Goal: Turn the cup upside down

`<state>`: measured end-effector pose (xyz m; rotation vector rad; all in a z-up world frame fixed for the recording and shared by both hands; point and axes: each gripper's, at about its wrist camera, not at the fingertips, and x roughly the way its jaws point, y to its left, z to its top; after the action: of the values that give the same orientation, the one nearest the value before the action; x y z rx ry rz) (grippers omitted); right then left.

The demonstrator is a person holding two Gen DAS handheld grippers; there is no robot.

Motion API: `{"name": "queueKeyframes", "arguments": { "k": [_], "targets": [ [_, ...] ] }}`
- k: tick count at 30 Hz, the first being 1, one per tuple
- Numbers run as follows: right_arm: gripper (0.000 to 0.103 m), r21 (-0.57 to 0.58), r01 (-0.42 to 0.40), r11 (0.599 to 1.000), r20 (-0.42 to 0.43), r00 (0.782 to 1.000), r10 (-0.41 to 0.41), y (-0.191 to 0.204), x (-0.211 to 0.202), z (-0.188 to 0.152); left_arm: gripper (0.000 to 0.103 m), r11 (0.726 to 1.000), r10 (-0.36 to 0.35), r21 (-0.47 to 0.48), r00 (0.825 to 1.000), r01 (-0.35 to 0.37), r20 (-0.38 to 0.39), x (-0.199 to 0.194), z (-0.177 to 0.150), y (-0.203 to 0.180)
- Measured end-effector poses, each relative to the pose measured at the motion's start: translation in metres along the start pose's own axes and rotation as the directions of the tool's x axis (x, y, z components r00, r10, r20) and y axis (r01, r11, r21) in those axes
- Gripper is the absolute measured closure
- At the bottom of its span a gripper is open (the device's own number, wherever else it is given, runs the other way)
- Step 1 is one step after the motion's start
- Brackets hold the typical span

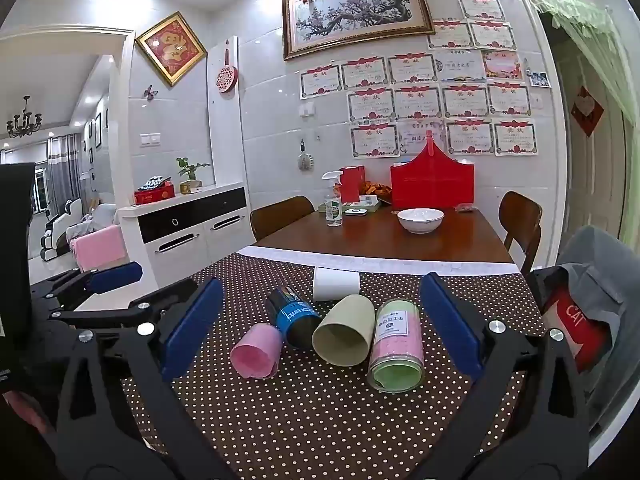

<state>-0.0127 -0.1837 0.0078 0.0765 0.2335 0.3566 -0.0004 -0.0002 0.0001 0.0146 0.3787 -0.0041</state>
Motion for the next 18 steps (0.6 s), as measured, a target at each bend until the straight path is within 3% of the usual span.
{"name": "queueKeyframes", "arguments": {
  "k": [18],
  "targets": [
    [0.006, 0.008, -0.003, 1.0, -0.012, 1.0, 0.003, 0.0001, 0.0028, -0.0024, 0.021, 1.0, -0.003, -0.008, 1.0, 0.003, -0.021, 0.0066, 0.0004, 0.001]
  ]
}}
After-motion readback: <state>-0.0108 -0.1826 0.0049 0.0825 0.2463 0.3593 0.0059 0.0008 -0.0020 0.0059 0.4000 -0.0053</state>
